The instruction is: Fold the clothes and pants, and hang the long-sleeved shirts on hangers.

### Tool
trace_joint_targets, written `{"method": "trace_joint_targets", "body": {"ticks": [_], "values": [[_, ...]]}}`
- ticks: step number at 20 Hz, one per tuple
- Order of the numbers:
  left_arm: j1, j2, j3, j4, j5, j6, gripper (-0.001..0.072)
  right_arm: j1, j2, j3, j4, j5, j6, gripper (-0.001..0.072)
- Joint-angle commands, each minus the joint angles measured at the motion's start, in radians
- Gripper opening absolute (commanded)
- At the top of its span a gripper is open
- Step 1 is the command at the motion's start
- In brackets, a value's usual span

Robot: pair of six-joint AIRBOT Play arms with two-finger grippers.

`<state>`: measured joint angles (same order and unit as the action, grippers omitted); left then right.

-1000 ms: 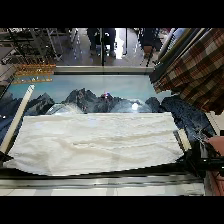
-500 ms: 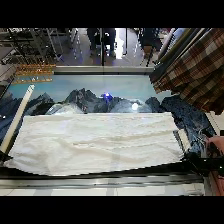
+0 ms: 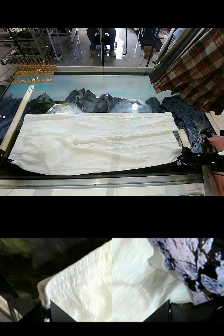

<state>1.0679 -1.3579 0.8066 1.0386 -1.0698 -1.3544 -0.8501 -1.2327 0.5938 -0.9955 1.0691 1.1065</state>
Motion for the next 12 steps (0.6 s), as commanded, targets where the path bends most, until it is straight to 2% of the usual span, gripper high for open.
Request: {"method": "trace_joint_targets", "body": {"ticks": [1, 7, 10, 12], "values": [[0.001, 0.005, 0.016, -0.006, -0.044, 0.039, 0.0012, 0.022, 0.024, 0.001, 0.053, 0.027, -0.032, 0.0016], [0.012, 0.021, 0.289, -0.06, -0.268, 0.047, 0.0012, 0.022, 0.232, 0.126, 0.037, 0.093, 0.011, 0.0013], [-0.006, 0.02, 0.395, -0.159, -0.3, 0.047, 0.0012, 0.022, 0.249, 0.19, 0.043, 0.09, 0.056, 0.0013], [-0.014, 0.019, 0.41, -0.251, -0.286, 0.047, 0.0011, 0.025, 0.249, 0.199, 0.109, 0.082, 0.052, 0.0013]]}}
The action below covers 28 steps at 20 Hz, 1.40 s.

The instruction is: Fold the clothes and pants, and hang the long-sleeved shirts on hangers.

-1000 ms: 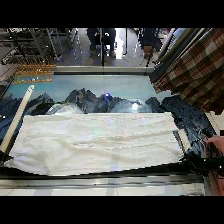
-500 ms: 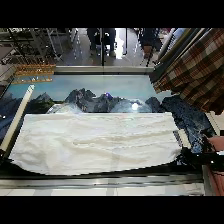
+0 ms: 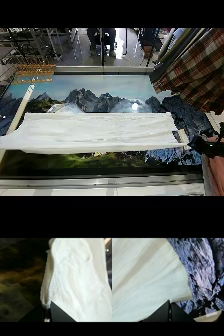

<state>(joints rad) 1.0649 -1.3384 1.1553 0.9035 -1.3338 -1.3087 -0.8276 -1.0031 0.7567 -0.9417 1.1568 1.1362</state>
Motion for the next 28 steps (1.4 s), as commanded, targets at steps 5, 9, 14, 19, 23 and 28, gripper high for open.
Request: {"method": "trace_joint_targets", "body": {"ticks": [5, 9, 14, 19, 23, 28], "values": [[-0.099, -0.006, 0.062, -0.263, 0.253, 0.0, 0.0011, 0.229, -0.037, 0.087, 0.068, -0.261, 0.037, 0.0013], [-0.211, -0.095, 0.062, -0.359, 0.483, -0.031, 0.0011, 0.403, -0.292, 0.284, 0.01, -0.424, 0.144, 0.0013], [-0.354, -0.282, 0.062, -0.565, 0.7, -0.009, 0.0011, 0.509, -0.692, 0.616, -0.009, -0.451, 0.22, 0.0014], [-0.431, -0.377, 0.062, -0.576, 0.812, -0.01, 0.0017, 0.547, -0.863, 0.787, -0.016, -0.449, 0.24, 0.0067], [-0.4, -0.357, 0.071, -0.607, 0.787, -0.01, 0.0554, 0.466, -0.861, 0.826, -0.057, -0.243, 0.245, 0.0576], [-0.347, -0.279, 0.099, -0.603, 0.625, 0.169, 0.0554, 0.333, -0.883, 0.824, -0.052, -0.013, 0.199, 0.0587]]}}
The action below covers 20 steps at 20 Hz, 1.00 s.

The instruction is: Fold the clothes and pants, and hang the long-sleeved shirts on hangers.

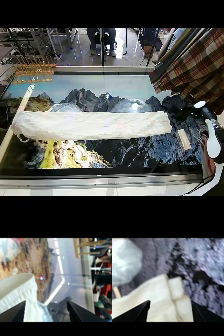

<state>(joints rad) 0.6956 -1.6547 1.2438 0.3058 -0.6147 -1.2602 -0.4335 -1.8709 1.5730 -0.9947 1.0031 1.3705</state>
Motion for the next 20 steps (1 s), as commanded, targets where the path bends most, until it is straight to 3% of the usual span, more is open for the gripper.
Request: {"method": "trace_joint_targets", "body": {"ticks": [1, 7, 9, 11, 12, 13, 14, 15, 17, 18, 20], "values": [[0.024, 0.05, 0.011, -0.002, -0.138, 0.172, 0.0554, -0.075, -0.023, 0.007, 0.016, 0.152, -0.061, 0.0587], [0.009, 0.054, 0.01, 0.0, -0.506, 0.474, 0.0551, -0.077, -0.095, 0.008, 0.129, 0.17, -0.177, 0.0587], [-0.014, 0.054, 0.01, 0.0, -0.631, 0.559, 0.0472, -0.062, -0.133, 0.008, 0.238, 0.246, -0.259, 0.0547], [-0.053, 0.054, 0.01, 0.0, -0.719, 0.61, 0.046, -0.032, -0.147, 0.008, 0.28, 0.315, -0.346, 0.0331], [-0.081, 0.054, 0.01, 0.0, -0.747, 0.611, 0.046, -0.022, -0.141, 0.013, 0.258, 0.332, -0.351, 0.0127], [-0.109, 0.054, 0.01, 0.002, -0.764, 0.611, 0.0412, -0.019, -0.127, 0.018, 0.229, 0.349, -0.342, 0.0025], [-0.142, 0.054, 0.01, 0.013, -0.778, 0.611, 0.0294, -0.019, -0.101, 0.024, 0.171, 0.341, -0.294, 0.0017], [-0.179, 0.054, 0.009, 0.035, -0.78, 0.611, 0.0229, -0.021, -0.054, 0.025, 0.059, 0.301, -0.206, 0.0015], [-0.256, 0.054, 0.008, 0.111, -0.782, 0.602, 0.0178, -0.021, 0.071, 0.025, -0.283, 0.216, 0.067, 0.0014], [-0.304, 0.054, 0.008, 0.171, -0.781, 0.573, 0.0027, -0.021, 0.14, 0.025, -0.449, 0.203, 0.178, 0.0014], [-0.404, 0.051, 0.008, 0.294, -0.772, 0.54, 0.0012, -0.021, 0.249, 0.025, -0.648, 0.222, 0.237, 0.0013]]}}
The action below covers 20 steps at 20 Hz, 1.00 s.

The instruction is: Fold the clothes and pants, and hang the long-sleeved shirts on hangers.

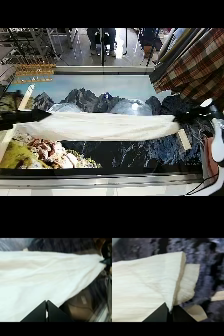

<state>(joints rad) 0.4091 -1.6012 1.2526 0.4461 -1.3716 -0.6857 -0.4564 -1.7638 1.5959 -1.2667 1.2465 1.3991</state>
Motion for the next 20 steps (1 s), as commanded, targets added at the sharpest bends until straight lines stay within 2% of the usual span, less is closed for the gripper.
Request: {"method": "trace_joint_targets", "body": {"ticks": [1, 4, 7, 10, 13, 16, 18, 19, 20], "values": [[-0.169, -0.007, 0.0, 0.21, 0.012, -0.082, 0.0011, 0.002, 0.182, 0.002, -0.404, -0.008, 0.209, 0.0013], [-0.286, -0.037, 0.0, 0.31, 0.146, -0.213, 0.0011, 0.052, 0.251, 0.002, -0.329, 0.038, 0.201, 0.0013], [-0.338, -0.062, 0.0, 0.311, 0.227, -0.249, 0.0011, 0.232, 0.282, 0.002, -0.199, 0.069, 0.189, 0.0014], [-0.32, -0.05, 0.01, 0.313, 0.236, -0.344, 0.0011, 0.515, 0.264, 0.001, -0.106, 0.061, 0.33, 0.0014], [-0.281, 0.005, 0.016, 0.314, 0.215, -0.363, 0.001, 0.813, 0.187, 0.001, -0.143, -0.104, 0.497, 0.0014], [-0.259, 0.063, 0.015, 0.313, 0.158, -0.363, 0.0011, 1.029, 0.024, 0.002, -0.133, -0.36, 0.629, 0.0015], [-0.26, 0.077, 0.015, 0.313, 0.136, -0.362, 0.0011, 1.091, -0.079, 0.017, -0.021, -0.493, 0.601, 0.0019], [-0.265, 0.075, 0.015, 0.314, 0.132, -0.363, 0.0011, 1.097, -0.115, 0.051, 0.026, -0.48, 0.549, 0.0107], [-0.266, 0.072, 0.015, 0.314, 0.132, -0.362, 0.0011, 1.087, -0.126, 0.086, 0.035, -0.449, 0.516, 0.0395]]}}
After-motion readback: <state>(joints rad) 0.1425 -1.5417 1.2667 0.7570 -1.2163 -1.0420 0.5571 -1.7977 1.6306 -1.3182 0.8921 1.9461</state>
